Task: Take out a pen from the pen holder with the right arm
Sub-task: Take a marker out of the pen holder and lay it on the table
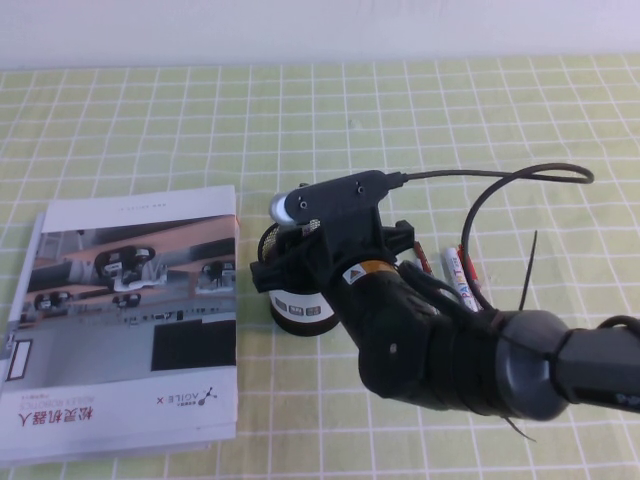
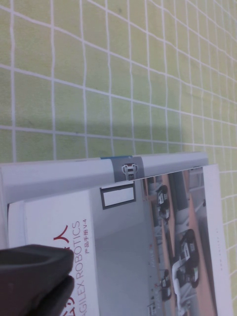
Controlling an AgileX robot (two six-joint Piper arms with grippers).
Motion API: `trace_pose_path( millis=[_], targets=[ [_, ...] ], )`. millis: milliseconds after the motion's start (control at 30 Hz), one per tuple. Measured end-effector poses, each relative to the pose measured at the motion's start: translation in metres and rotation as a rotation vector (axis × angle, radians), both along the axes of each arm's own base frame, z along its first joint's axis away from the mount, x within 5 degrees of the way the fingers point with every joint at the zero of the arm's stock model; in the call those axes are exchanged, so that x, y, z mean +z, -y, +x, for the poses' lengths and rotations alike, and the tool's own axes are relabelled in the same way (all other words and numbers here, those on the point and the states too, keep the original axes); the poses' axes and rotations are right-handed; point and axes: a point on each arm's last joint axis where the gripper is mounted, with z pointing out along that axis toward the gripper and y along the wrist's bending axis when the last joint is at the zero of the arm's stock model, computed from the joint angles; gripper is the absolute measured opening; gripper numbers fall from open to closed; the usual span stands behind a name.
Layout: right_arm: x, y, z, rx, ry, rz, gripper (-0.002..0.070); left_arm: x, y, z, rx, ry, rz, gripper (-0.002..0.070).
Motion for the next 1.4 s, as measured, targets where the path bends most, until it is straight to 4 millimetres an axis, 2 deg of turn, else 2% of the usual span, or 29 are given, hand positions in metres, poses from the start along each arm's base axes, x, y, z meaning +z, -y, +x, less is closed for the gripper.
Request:
trace_pose_path(
  millis=[367,500,833,1167,1400],
  targets=[
    [-0.008,-0.013,0.011,0.004,0.027,-0.062,0.0347,0.000,0.000,0.000,0.000,0.000,0.000,-0.0006],
    [-0.011,-0.013,0.012,-0.002,0.020,-0.070,0.0292,0.000,0.000,0.000,0.000,0.000,0.000,-0.0006],
    [-0.011,-0.014,0.013,-0.004,0.021,-0.068,0.0088,0.000,0.000,0.000,0.000,0.000,0.000,-0.0006],
    [-0.010,-0.014,0.011,0.007,0.010,-0.064,0.0084,0.000,0.000,0.000,0.000,0.000,0.000,-0.0006],
    [0.022,-0.010,0.005,0.034,0.035,-0.018,0.0083,0.000,0.000,0.000,0.000,0.000,0.000,-0.0006]
  ],
)
